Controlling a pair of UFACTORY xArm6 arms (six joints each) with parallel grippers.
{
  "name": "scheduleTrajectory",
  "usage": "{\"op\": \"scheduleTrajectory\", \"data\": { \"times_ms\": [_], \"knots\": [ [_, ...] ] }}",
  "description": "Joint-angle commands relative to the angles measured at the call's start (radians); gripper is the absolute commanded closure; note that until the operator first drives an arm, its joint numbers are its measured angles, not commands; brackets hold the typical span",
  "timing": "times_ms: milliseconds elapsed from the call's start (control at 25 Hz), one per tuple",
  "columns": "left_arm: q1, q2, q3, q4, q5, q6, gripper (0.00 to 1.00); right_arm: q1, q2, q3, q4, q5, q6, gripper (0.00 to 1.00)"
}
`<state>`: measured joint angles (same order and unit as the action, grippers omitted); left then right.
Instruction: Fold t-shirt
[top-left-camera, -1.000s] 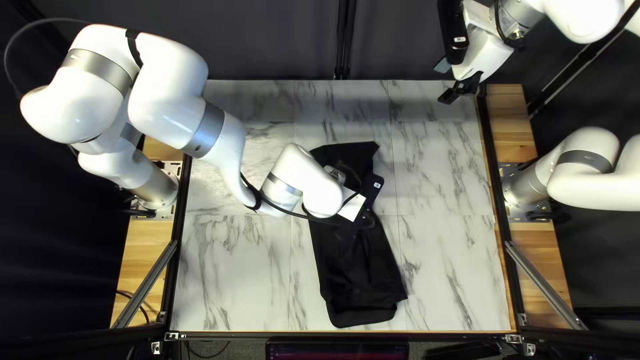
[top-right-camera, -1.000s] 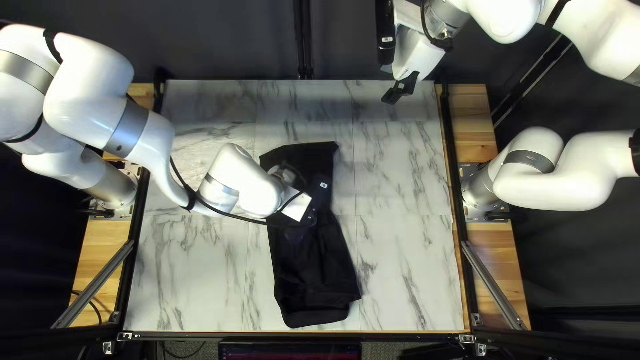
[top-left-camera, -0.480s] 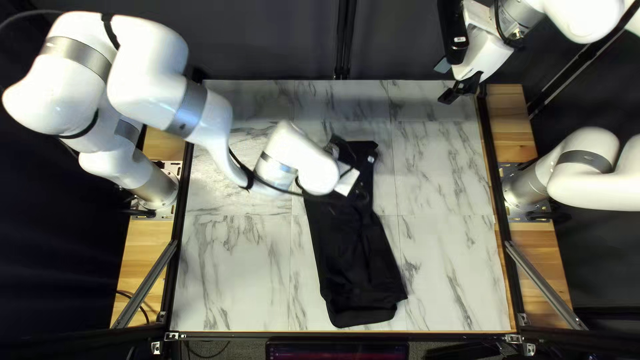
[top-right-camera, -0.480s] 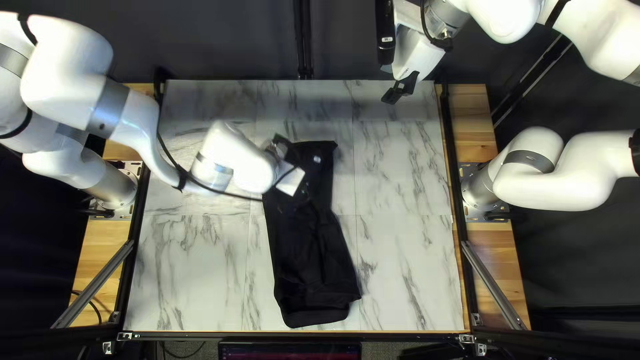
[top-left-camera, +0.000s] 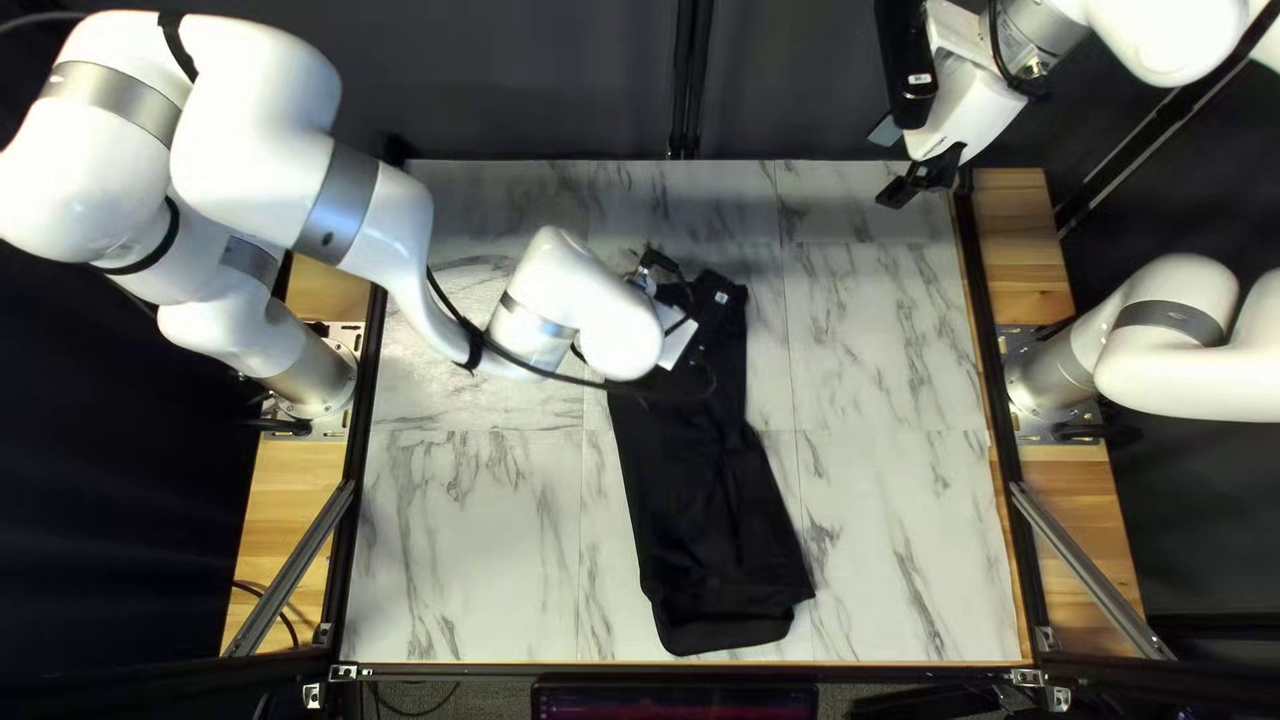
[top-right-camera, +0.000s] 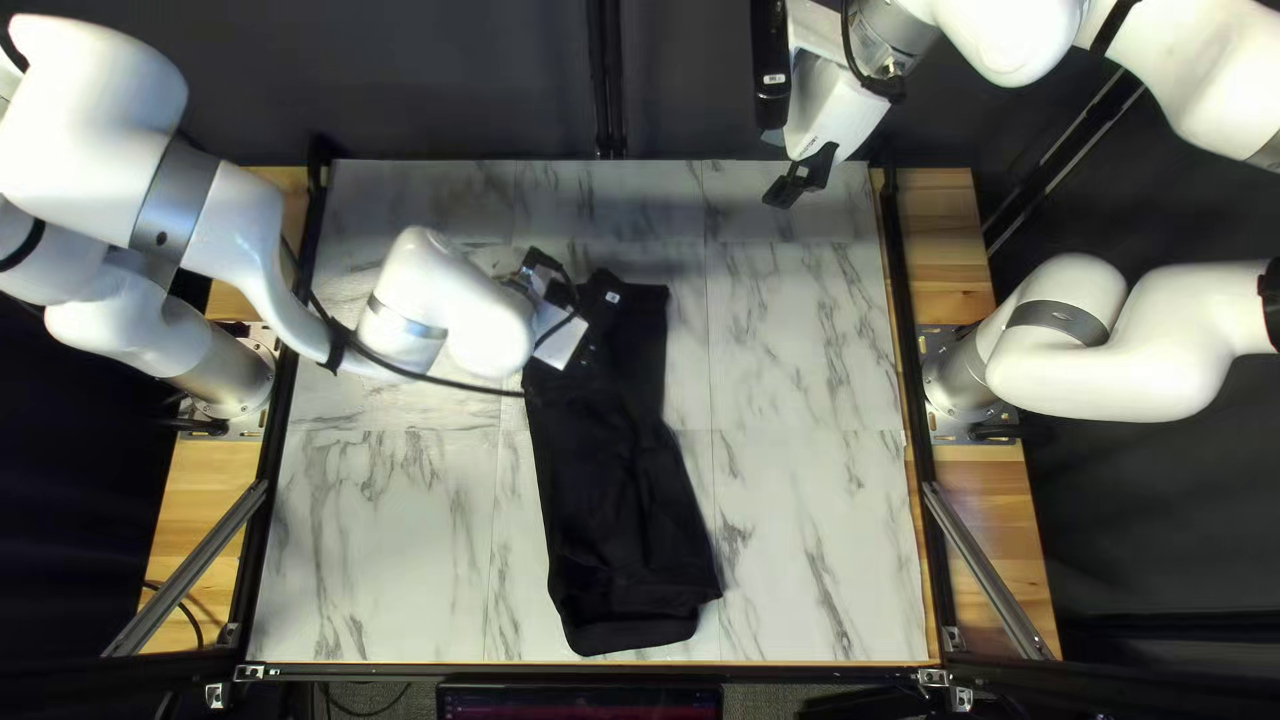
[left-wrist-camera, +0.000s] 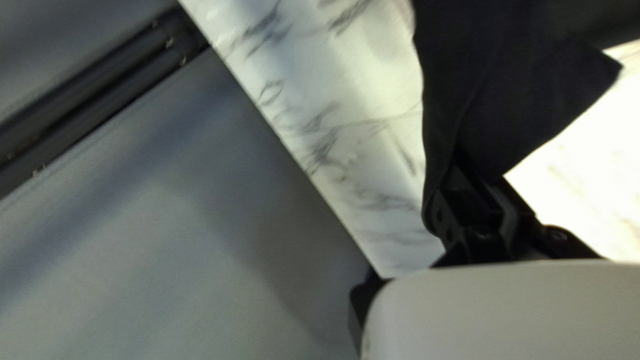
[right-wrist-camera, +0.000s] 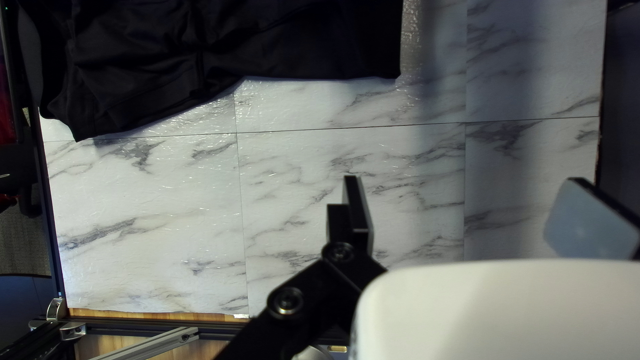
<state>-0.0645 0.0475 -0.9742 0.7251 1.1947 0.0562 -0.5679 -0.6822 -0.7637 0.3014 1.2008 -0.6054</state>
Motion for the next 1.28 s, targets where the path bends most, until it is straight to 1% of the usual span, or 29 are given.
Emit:
{"op": "scheduleTrajectory", "data": {
  "times_ms": [40,120,240,400,680,800,840,880,1040,1120,1160,1200,1240,1280],
  "knots": [
    [-0.028,0.001,-0.001,-0.007,0.005,-0.015,1.0,0.0,0.0,0.0,0.0,0.0,0.0,0.0],
    [-0.068,0.039,-0.022,-0.022,0.003,-0.051,1.0,0.0,0.0,0.0,0.0,0.0,0.0,0.0],
    [-0.097,0.086,-0.038,-0.037,-0.023,-0.085,1.0,0.0,0.0,0.0,0.0,0.0,0.0,0.0],
    [-0.118,0.145,-0.047,-0.064,-0.104,-0.12,1.0,0.0,0.0,0.0,0.0,0.0,0.0,0.0],
    [-0.13,0.156,-0.036,-0.106,-0.21,-0.149,0.99,0.0,0.0,0.0,0.0,0.0,0.0,0.0],
    [-0.129,0.165,-0.02,-0.12,-0.26,-0.166,0.94,0.0,0.0,0.0,0.0,0.0,0.0,0.0],
    [-0.129,0.168,-0.015,-0.122,-0.272,-0.171,0.88,0.0,0.0,0.0,0.0,0.0,0.0,0.0],
    [-0.129,0.172,-0.011,-0.127,-0.287,-0.176,0.8,0.0,0.0,0.0,0.0,0.0,0.0,0.0],
    [-0.131,0.177,0.007,-0.139,-0.317,-0.189,0.79,0.0,0.0,0.0,0.0,0.0,0.0,0.0],
    [-0.134,0.178,0.012,-0.145,-0.323,-0.192,0.74,0.0,0.0,0.0,0.0,0.0,0.0,0.0],
    [-0.137,0.179,0.012,-0.146,-0.323,-0.192,0.6,0.0,0.0,0.0,0.0,0.0,0.0,0.0],
    [-0.138,0.18,0.011,-0.148,-0.321,-0.19,0.35,0.0,0.0,0.0,0.0,0.0,0.0,0.0],
    [-0.14,0.18,0.011,-0.148,-0.319,-0.191,0.13,0.0,0.0,0.0,0.0,0.0,0.0,0.0],
    [-0.144,0.179,0.011,-0.148,-0.316,-0.192,0.0,0.0,0.0,0.0,0.0,0.0,0.0,0.0]
  ]
}}
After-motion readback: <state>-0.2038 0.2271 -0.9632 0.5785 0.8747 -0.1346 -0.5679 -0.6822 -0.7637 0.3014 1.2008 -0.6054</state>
